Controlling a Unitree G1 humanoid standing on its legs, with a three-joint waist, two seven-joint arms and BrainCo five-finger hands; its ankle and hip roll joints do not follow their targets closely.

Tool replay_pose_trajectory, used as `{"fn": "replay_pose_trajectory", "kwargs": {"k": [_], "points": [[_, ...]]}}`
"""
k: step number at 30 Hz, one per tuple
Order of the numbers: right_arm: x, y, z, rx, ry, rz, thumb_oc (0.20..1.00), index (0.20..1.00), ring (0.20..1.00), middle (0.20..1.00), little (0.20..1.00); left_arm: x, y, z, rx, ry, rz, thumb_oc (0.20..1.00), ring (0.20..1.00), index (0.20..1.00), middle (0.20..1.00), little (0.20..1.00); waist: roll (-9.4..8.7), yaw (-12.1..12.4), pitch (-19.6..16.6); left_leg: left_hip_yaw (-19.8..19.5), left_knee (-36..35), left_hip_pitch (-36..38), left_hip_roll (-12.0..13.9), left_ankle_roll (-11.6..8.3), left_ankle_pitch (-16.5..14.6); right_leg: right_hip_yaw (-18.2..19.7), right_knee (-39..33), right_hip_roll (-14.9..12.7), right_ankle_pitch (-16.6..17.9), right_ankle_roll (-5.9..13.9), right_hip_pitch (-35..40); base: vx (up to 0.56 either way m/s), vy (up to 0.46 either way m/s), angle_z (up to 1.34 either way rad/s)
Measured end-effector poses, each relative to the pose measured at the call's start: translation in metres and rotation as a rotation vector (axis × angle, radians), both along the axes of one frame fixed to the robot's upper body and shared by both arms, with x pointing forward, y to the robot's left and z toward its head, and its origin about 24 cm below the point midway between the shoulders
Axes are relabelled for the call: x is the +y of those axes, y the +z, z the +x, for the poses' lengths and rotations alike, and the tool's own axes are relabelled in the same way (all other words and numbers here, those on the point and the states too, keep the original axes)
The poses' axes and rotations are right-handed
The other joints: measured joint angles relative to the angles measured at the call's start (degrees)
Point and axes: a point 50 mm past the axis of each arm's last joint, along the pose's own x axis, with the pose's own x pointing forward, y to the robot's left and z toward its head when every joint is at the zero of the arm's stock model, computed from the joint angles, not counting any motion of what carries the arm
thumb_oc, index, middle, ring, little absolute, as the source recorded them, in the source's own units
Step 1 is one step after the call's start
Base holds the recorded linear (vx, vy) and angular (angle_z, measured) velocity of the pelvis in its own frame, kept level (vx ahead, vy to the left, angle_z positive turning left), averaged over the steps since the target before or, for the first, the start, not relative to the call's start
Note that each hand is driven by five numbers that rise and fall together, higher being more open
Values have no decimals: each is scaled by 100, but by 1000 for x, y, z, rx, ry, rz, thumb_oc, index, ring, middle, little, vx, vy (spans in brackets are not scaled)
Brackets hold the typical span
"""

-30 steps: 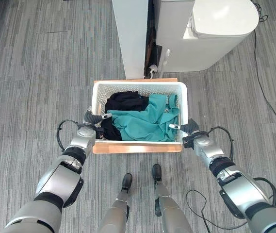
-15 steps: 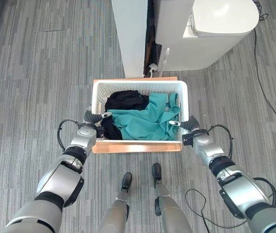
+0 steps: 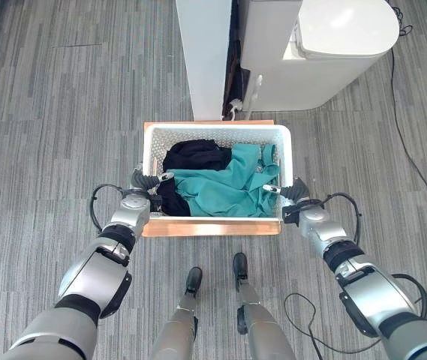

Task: Grab the laundry basket,head to the washer,open it,put in the laundry and shut it.

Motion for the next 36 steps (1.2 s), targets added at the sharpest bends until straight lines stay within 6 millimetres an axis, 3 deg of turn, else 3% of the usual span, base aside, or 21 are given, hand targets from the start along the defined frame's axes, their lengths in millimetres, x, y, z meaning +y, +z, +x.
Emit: {"fn": "replay_pose_trajectory", "kwargs": {"k": [11, 12, 13, 22, 27, 31, 34, 36], "points": [[4, 13, 3, -80, -27, 33, 1000, 1000, 1000, 1000, 1000, -1, 1, 0, -8, 15, -6, 1000, 1000, 1000, 1000, 1000, -2, -3, -24, 0, 14, -79, -14, 1, 0, 5, 0, -10, 14, 11, -70, 0, 0, 0], [4, 15, 3, -84, -25, 34, 529, 529, 529, 529, 529, -1, 1, 0, -9, 15, -7, 200, 200, 200, 200, 200, -2, -3, -23, 2, 15, -82, -17, 1, 0, 6, 0, -11, 12, 14, -73, 0, 0, 0], [5, 15, 4, -86, -24, 35, 200, 200, 200, 200, 200, -1, 1, 0, -9, 16, -7, 200, 200, 200, 200, 200, -2, -3, -24, 2, 15, -83, -18, 1, 0, 7, 0, -11, 12, 14, -73, 0, 0, 0], [-7, 19, 4, -99, -86, 79, 200, 200, 200, 200, 200, 4, 1, 0, -14, 53, -33, 200, 200, 200, 200, 200, -35, -19, -59, 9, 45, -263, -25, 10, -4, 17, 1, -11, 36, 18, -248, 0, 0, 0], [-8, 8, -2, -80, -124, 161, 200, 200, 200, 200, 200, 0, -7, -5, 1, 39, -44, 200, 200, 200, 200, 200, -35, -11, -96, 28, 52, -215, -22, 9, -4, 19, 2, -11, 59, 28, -210, -1, -1, -1], [-3, -11, -11, -30, -149, 251, 200, 200, 200, 200, 200, 2, -24, -15, 35, 50, -80, 200, 200, 200, 200, 200, -34, -15, -96, 108, 7, -46, -5, 9, -4, 49, 1, 0, 60, 30, -73, -12, -8, -6], [-4, -36, -32, -1, -198, 414, 200, 200, 200, 200, 200, 0, -48, -36, 51, 45, -181, 200, 200, 200, 200, 200, -34, -14, -95, 124, 2, 65, -4, 10, -4, 72, 0, 2, 59, 32, 23, -4, -26, -5], [-5, -43, -39, 12, -208, 433, 200, 200, 200, 200, 200, -1, -55, -43, 62, 50, -216, 200, 200, 200, 200, 200, -34, -11, -95, 126, -10, 141, 4, 10, -4, 69, -1, 8, 33, 62, 90, 4, -15, -1]]}}
